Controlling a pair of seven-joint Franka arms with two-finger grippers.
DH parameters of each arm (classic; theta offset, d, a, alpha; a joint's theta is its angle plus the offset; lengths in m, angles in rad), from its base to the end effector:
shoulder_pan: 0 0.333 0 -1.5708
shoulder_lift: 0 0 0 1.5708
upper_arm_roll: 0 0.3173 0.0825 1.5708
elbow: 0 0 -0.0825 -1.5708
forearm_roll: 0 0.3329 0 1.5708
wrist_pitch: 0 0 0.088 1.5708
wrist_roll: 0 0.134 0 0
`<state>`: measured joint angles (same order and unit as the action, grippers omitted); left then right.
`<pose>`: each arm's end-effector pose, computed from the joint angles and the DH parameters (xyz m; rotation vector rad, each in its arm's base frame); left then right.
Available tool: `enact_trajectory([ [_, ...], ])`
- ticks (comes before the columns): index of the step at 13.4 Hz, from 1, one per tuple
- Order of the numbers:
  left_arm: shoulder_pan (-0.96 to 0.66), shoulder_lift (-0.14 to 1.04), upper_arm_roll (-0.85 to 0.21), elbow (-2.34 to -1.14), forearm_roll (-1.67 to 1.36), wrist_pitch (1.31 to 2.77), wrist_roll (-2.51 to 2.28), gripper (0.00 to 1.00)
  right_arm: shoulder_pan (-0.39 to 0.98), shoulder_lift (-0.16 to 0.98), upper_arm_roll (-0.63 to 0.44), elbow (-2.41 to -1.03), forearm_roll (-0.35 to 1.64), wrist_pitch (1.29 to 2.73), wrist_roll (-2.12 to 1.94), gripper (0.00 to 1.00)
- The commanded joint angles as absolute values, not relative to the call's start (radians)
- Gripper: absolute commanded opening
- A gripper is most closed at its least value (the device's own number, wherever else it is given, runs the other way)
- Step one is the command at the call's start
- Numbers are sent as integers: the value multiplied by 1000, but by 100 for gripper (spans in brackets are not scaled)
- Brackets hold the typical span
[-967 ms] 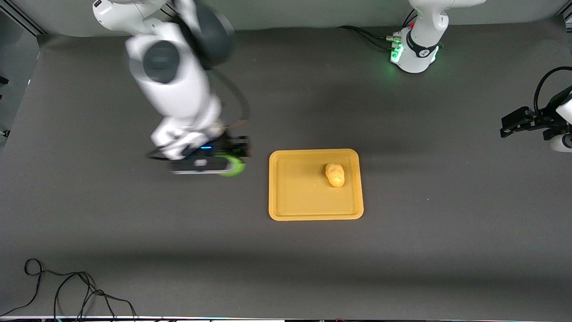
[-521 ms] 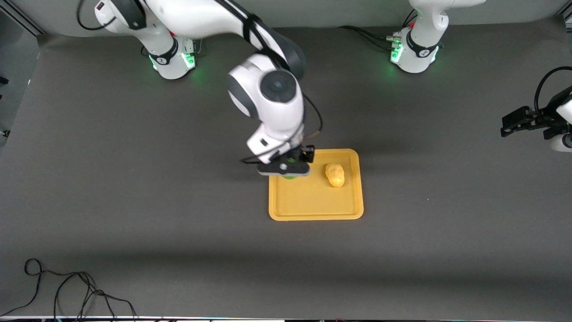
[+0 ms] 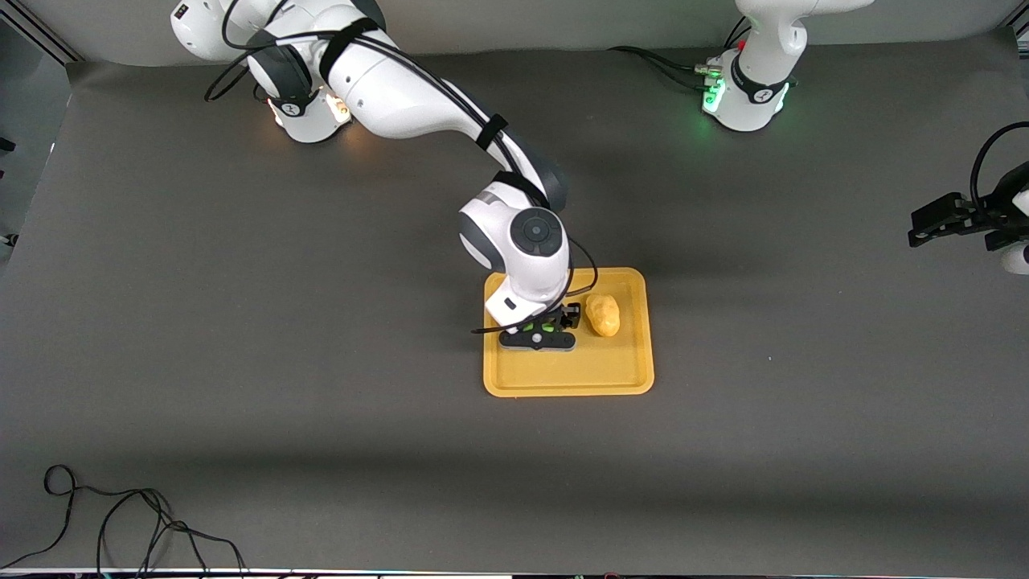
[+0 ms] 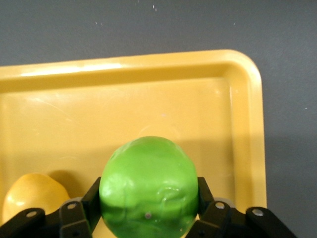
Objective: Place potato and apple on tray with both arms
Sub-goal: 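Carry the apple onto the tray beside the potato and open the right gripper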
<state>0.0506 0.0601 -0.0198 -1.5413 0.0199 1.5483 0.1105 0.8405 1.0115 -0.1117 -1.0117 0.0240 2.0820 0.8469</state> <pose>0.5171 0.0190 0.5786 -3.1230 0.1246 0.0848 0.5339 0.5185 0.2339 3.1306 -0.1159 0.1504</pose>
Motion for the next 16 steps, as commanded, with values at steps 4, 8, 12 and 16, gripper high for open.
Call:
enact_trajectory([
  [4,52,66,-21,-1525,31,1536,129,98,853,1080,-110,-966,18,2108,876,31],
  [8,52,67,-21,-1525,31,1537,129,98,859,1094,-110,-966,18,2121,877,31],
  [12,52,67,-21,-1523,31,1539,129,98,862,1094,-110,-966,18,2125,876,31],
  [16,54,67,-21,-1525,29,1543,127,99,861,1092,-112,-966,17,2125,874,100],
])
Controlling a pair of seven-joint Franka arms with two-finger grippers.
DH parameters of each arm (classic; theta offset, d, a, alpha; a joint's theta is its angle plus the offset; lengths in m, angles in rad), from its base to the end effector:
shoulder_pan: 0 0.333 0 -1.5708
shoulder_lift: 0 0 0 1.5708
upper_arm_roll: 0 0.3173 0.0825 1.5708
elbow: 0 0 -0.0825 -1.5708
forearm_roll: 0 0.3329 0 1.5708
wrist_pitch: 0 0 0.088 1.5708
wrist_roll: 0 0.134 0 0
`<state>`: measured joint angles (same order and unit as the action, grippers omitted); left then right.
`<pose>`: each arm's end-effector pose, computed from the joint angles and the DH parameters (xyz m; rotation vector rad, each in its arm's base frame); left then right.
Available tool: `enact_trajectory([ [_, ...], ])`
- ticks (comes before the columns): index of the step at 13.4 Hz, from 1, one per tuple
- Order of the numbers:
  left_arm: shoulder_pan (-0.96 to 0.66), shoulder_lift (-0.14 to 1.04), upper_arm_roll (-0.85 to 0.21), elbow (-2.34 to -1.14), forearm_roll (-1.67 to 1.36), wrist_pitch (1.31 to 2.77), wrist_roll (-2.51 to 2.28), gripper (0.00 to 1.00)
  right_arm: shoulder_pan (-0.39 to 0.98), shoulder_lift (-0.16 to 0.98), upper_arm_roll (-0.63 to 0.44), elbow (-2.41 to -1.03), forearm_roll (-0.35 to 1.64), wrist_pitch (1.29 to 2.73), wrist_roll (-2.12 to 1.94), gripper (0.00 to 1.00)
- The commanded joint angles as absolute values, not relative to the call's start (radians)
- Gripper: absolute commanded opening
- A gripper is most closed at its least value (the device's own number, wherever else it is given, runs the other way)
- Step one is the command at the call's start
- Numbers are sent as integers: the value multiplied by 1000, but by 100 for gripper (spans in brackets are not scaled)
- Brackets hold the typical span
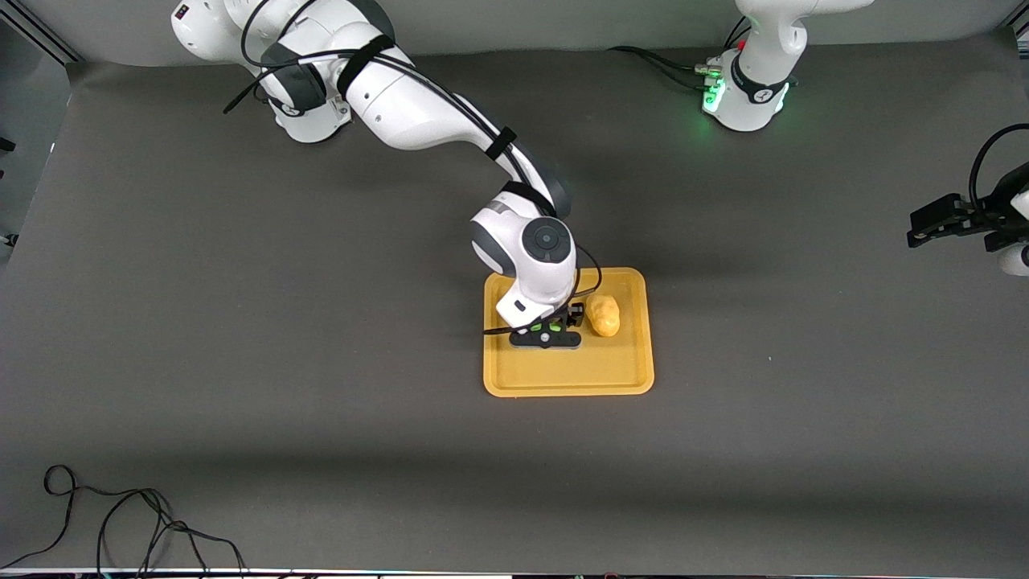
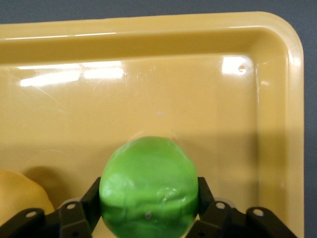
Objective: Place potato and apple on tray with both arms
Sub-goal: 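Carry the apple onto the tray beside the potato and open the right gripper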
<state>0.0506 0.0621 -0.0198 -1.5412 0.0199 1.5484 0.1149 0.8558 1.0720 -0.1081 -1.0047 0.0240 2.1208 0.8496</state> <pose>0.5176 0.0190 0.5776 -3.1230 0.1315 0.0877 0.5241 0.5274 0.1955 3.1219 -0.0867 0.1350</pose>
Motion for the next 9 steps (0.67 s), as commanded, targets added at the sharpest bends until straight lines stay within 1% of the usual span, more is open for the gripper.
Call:
enact_trajectory([
  [1,54,67,-21,-1525,29,1545,126,100,858,1083,-112,-965,17,2122,873,100],
  [2,54,67,-21,-1525,29,1545,127,100,853,1072,-112,-965,20,2111,871,100],
  [4,54,67,-21,-1525,31,1545,127,99,848,1005,-115,-963,21,2042,871,100],
  [6,54,67,-21,-1525,31,1545,127,99,832,901,-123,-963,21,1933,864,100],
  [9,52,68,-21,-1525,31,1546,127,99,761,740,-123,-966,23,1783,800,100],
])
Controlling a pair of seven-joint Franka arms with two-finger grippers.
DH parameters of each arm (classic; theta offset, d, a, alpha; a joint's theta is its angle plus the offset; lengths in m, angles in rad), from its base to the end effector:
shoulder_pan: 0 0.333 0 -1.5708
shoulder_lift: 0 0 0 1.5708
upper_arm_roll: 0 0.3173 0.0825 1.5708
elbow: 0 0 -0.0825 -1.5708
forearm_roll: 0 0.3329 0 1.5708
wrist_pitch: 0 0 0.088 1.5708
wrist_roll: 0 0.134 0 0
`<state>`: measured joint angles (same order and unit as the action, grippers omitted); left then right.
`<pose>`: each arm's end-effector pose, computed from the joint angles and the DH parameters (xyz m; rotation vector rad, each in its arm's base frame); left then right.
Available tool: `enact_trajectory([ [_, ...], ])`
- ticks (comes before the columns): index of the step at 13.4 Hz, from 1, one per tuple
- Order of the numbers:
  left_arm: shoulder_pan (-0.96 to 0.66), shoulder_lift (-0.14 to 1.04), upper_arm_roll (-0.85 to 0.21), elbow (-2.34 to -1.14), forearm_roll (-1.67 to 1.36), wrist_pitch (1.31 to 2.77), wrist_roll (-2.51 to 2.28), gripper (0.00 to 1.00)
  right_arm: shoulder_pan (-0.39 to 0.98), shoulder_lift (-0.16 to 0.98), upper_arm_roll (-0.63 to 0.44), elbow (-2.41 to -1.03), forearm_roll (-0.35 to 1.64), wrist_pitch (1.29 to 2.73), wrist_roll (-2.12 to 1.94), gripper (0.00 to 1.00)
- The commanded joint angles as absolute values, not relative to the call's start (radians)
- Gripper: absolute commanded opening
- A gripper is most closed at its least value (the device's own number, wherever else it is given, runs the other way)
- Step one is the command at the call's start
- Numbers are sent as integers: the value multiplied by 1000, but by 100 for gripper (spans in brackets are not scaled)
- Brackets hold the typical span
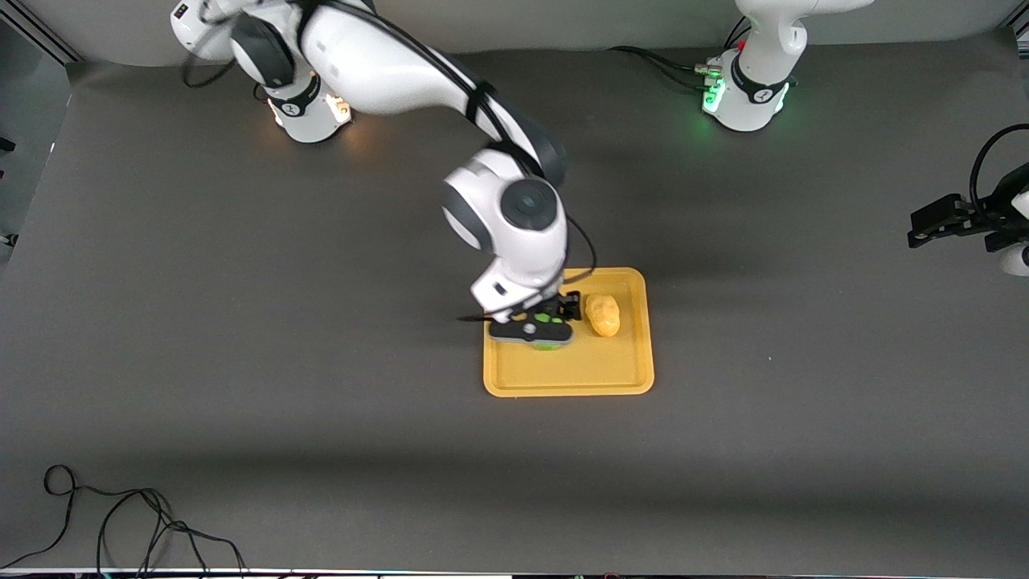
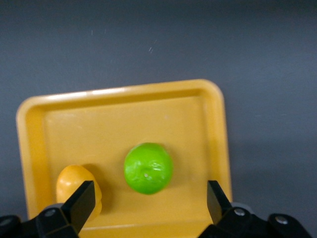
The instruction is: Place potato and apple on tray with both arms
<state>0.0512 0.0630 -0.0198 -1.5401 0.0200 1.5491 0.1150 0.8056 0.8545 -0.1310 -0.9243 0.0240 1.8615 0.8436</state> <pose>0.5180 0.0193 0.5777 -3.1229 0.1308 0.0863 0.5489 0.4886 0.3676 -3.1223 0.1968 -0.1800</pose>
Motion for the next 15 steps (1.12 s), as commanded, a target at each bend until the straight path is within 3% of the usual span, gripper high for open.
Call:
enact_trajectory([
  [1,52,69,-21,-1525,31,1546,127,99,734,683,-124,-979,23,1723,722,100],
  [3,52,68,-21,-1526,31,1545,127,99,671,547,-126,-1063,21,1631,588,100],
  [6,54,69,-21,-1528,31,1549,127,99,571,289,-130,-1314,21,1624,416,100],
  [8,55,74,-21,-1529,29,1551,127,99,517,178,-156,-1417,23,1621,294,100],
  [12,54,74,-21,-1529,31,1552,126,99,315,17,-166,-1554,25,1592,50,100],
  [15,54,74,-21,-1529,31,1551,126,99,175,-5,-155,-1563,23,1554,32,100],
])
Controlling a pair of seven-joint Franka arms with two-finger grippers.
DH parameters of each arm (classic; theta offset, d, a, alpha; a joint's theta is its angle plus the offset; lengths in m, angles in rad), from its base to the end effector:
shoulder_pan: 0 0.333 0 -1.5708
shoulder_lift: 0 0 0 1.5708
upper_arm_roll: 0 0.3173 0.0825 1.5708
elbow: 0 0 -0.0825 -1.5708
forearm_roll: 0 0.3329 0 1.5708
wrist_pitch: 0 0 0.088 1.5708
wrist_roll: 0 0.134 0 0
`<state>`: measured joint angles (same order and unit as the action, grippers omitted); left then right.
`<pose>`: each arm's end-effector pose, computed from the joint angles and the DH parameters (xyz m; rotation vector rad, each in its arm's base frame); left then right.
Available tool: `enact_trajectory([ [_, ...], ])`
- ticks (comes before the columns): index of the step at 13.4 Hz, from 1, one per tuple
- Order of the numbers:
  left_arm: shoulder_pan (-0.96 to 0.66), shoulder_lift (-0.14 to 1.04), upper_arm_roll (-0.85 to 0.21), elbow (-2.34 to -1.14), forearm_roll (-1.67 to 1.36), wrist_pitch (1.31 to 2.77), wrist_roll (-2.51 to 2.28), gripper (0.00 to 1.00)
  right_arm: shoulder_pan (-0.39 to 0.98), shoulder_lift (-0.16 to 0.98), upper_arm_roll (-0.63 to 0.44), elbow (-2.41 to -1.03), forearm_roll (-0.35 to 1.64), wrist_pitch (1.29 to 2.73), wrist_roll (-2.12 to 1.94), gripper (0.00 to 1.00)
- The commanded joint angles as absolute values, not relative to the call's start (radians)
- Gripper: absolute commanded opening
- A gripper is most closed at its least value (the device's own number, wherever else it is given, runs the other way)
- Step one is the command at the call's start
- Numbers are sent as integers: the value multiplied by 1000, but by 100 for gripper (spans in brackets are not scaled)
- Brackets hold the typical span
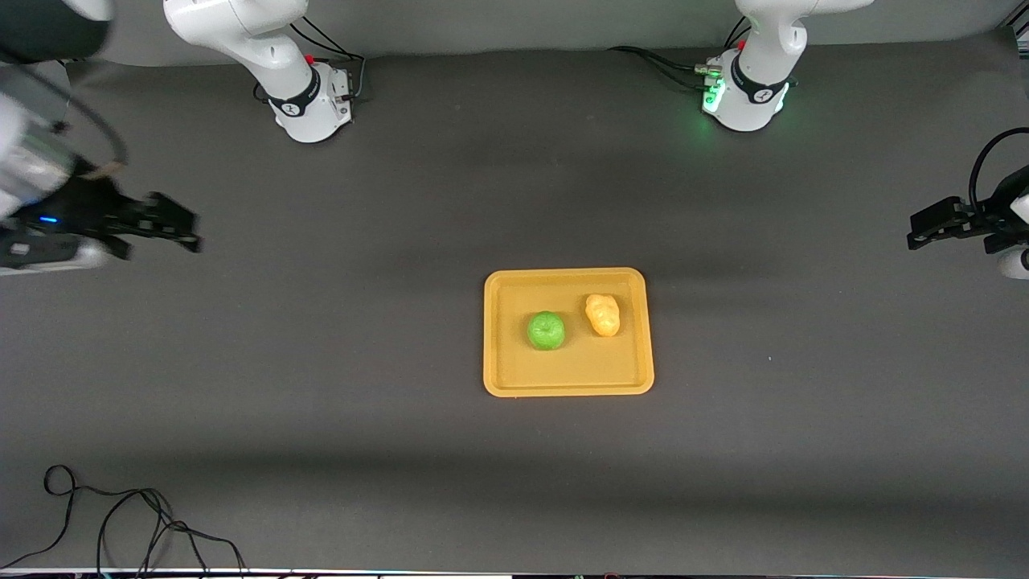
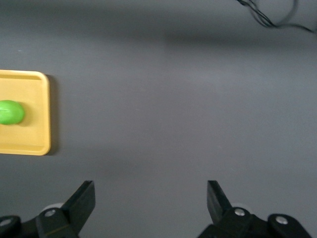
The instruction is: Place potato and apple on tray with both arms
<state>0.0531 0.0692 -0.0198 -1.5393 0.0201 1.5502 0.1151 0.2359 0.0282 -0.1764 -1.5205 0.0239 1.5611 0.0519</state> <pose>0.5197 0.0204 0.5749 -3.1232 0.1281 0.0930 0.5108 0.0350 0.6050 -3.1219 -0.0126 -0.0184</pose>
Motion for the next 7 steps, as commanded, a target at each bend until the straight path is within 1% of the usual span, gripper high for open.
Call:
enact_trajectory([
  [1,54,74,-21,-1529,31,1551,126,99,143,-6,-152,-1563,23,1549,32,100],
  [3,52,74,-21,-1528,31,1549,126,99,100,-5,-141,-1559,21,1546,32,100],
  [7,52,74,-21,-1528,31,1551,127,99,100,6,-150,-1552,12,1548,34,100],
])
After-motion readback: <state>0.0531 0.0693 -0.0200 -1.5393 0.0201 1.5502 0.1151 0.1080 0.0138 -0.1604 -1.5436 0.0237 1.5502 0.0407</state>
